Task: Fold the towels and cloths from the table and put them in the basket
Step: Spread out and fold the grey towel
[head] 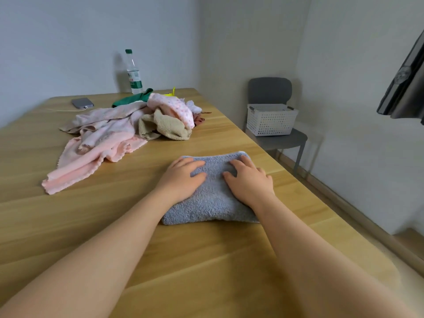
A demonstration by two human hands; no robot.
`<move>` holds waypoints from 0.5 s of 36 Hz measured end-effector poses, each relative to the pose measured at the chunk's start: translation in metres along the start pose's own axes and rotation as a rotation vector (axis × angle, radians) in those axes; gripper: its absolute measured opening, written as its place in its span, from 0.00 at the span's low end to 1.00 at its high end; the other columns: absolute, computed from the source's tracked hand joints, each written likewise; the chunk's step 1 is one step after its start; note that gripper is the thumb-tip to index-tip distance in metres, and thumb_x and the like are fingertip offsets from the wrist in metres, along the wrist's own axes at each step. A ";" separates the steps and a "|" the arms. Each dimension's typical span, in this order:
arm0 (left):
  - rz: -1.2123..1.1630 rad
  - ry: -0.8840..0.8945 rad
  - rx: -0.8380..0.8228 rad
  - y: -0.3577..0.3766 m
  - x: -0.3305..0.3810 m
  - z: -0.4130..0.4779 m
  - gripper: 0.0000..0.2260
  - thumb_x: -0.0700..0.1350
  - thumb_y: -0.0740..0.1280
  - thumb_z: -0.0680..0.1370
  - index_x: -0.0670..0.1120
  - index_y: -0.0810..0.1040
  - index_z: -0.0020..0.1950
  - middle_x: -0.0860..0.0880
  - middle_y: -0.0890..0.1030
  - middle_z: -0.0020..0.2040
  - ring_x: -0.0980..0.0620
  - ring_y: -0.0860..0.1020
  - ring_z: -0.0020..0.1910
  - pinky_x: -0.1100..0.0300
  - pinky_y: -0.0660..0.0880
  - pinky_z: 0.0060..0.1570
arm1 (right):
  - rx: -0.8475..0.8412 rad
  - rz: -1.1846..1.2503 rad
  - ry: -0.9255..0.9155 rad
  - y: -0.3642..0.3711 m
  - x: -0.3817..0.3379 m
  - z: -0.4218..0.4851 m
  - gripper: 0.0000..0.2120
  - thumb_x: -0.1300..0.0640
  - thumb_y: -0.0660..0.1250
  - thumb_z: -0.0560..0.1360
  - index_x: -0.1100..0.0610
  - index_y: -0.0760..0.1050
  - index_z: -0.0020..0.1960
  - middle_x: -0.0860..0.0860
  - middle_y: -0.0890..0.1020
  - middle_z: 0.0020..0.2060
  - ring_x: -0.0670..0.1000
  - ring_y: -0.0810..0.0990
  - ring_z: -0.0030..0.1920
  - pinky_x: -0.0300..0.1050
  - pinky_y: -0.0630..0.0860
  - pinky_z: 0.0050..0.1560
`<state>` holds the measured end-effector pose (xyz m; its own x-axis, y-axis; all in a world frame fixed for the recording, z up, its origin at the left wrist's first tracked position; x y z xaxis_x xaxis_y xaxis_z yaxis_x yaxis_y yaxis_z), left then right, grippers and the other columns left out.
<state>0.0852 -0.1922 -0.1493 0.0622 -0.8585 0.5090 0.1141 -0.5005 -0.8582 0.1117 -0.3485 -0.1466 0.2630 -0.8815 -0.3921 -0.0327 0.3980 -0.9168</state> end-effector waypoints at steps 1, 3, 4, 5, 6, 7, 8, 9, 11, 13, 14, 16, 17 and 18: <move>-0.015 0.000 0.013 0.001 0.001 0.008 0.19 0.51 0.58 0.80 0.55 0.65 0.72 0.54 0.59 0.75 0.55 0.52 0.75 0.58 0.49 0.71 | 0.010 0.010 0.000 -0.001 0.002 0.008 0.22 0.45 0.53 0.80 0.46 0.60 0.73 0.44 0.57 0.74 0.58 0.64 0.68 0.51 0.60 0.65; -0.057 -0.011 0.052 0.002 0.001 0.021 0.18 0.51 0.59 0.80 0.55 0.67 0.71 0.54 0.61 0.74 0.54 0.53 0.74 0.58 0.51 0.71 | 0.034 0.043 0.010 -0.002 0.007 0.023 0.22 0.46 0.54 0.80 0.47 0.61 0.73 0.45 0.58 0.74 0.58 0.65 0.67 0.50 0.61 0.65; -0.079 -0.032 0.076 0.002 -0.001 0.026 0.18 0.51 0.59 0.80 0.55 0.68 0.70 0.54 0.61 0.74 0.53 0.55 0.74 0.57 0.52 0.71 | 0.047 0.067 0.022 -0.004 0.010 0.029 0.22 0.47 0.55 0.79 0.47 0.61 0.72 0.47 0.59 0.73 0.58 0.65 0.66 0.49 0.61 0.64; -0.090 -0.065 0.101 0.002 -0.002 0.028 0.18 0.52 0.60 0.79 0.56 0.69 0.69 0.54 0.62 0.73 0.52 0.56 0.73 0.57 0.54 0.70 | 0.059 0.097 0.046 -0.005 0.013 0.033 0.22 0.47 0.57 0.79 0.48 0.62 0.72 0.48 0.61 0.72 0.58 0.65 0.66 0.49 0.62 0.64; -0.084 -0.106 0.123 0.002 -0.004 0.030 0.18 0.53 0.61 0.78 0.56 0.69 0.69 0.54 0.62 0.73 0.51 0.57 0.73 0.56 0.55 0.69 | 0.069 0.126 0.081 -0.007 0.017 0.036 0.23 0.47 0.58 0.78 0.50 0.61 0.72 0.51 0.64 0.70 0.58 0.66 0.65 0.49 0.63 0.63; -0.061 -0.154 0.144 0.002 -0.005 0.030 0.20 0.55 0.61 0.78 0.56 0.68 0.70 0.54 0.62 0.73 0.49 0.58 0.72 0.55 0.56 0.69 | 0.072 0.143 0.124 -0.009 0.020 0.036 0.24 0.46 0.59 0.78 0.51 0.61 0.71 0.52 0.67 0.68 0.58 0.67 0.64 0.48 0.64 0.62; -0.031 -0.209 0.167 0.000 -0.005 0.028 0.22 0.57 0.62 0.77 0.55 0.66 0.71 0.53 0.62 0.73 0.48 0.60 0.71 0.54 0.57 0.68 | 0.071 0.142 0.167 -0.011 0.022 0.035 0.26 0.45 0.60 0.77 0.53 0.61 0.71 0.54 0.70 0.65 0.58 0.68 0.62 0.48 0.65 0.60; -0.003 -0.272 0.195 -0.002 -0.005 0.026 0.26 0.58 0.62 0.76 0.53 0.64 0.72 0.51 0.64 0.72 0.46 0.62 0.70 0.54 0.59 0.67 | 0.063 0.124 0.210 -0.013 0.023 0.033 0.27 0.43 0.61 0.76 0.54 0.61 0.70 0.54 0.71 0.63 0.58 0.70 0.61 0.48 0.66 0.58; 0.047 -0.407 0.235 -0.008 -0.003 0.017 0.32 0.62 0.63 0.74 0.49 0.61 0.73 0.47 0.67 0.70 0.43 0.65 0.67 0.53 0.62 0.64 | 0.026 0.072 0.278 -0.017 0.021 0.026 0.28 0.39 0.60 0.75 0.56 0.61 0.68 0.54 0.73 0.60 0.57 0.72 0.60 0.48 0.69 0.53; 0.086 -0.511 0.211 -0.013 0.001 0.007 0.35 0.64 0.63 0.73 0.45 0.61 0.72 0.43 0.70 0.66 0.42 0.68 0.64 0.52 0.66 0.60 | -0.042 0.042 0.328 -0.021 0.019 0.020 0.27 0.38 0.59 0.75 0.57 0.63 0.63 0.53 0.74 0.58 0.57 0.73 0.60 0.48 0.71 0.50; 0.095 -0.542 0.180 -0.014 0.004 0.003 0.35 0.65 0.63 0.72 0.43 0.63 0.70 0.43 0.72 0.64 0.42 0.70 0.62 0.52 0.68 0.57 | -0.079 0.040 0.351 -0.022 0.018 0.017 0.26 0.37 0.58 0.75 0.57 0.64 0.61 0.53 0.74 0.58 0.56 0.73 0.60 0.48 0.71 0.50; 0.102 -0.595 0.092 -0.017 0.009 -0.005 0.33 0.66 0.63 0.71 0.41 0.67 0.63 0.43 0.74 0.59 0.43 0.73 0.59 0.53 0.70 0.51 | -0.154 0.061 0.400 -0.026 0.019 0.012 0.25 0.37 0.59 0.75 0.57 0.66 0.58 0.53 0.75 0.57 0.56 0.74 0.59 0.48 0.71 0.49; 0.087 -0.621 0.042 -0.019 0.010 -0.008 0.32 0.67 0.63 0.70 0.42 0.68 0.59 0.44 0.75 0.57 0.43 0.74 0.58 0.53 0.70 0.48 | -0.185 0.083 0.430 -0.029 0.021 0.009 0.24 0.37 0.59 0.75 0.57 0.66 0.57 0.53 0.75 0.57 0.56 0.74 0.59 0.48 0.71 0.49; 0.049 -0.648 -0.008 -0.021 0.010 -0.012 0.31 0.67 0.64 0.70 0.42 0.69 0.57 0.45 0.75 0.56 0.43 0.74 0.57 0.54 0.70 0.46 | -0.209 0.111 0.461 -0.032 0.022 0.006 0.24 0.37 0.60 0.75 0.58 0.66 0.56 0.53 0.75 0.56 0.56 0.75 0.58 0.48 0.71 0.49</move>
<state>0.0719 -0.1919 -0.1271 0.6529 -0.6406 0.4042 0.0885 -0.4655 -0.8806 0.1244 -0.3792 -0.1260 -0.2040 -0.8758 -0.4375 -0.2406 0.4780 -0.8448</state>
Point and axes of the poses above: each hand's wrist, its own z-axis towards the middle knuckle, its own y-axis out of the palm, x = y × z, the point moved 4 cm from there along z, towards the middle knuckle
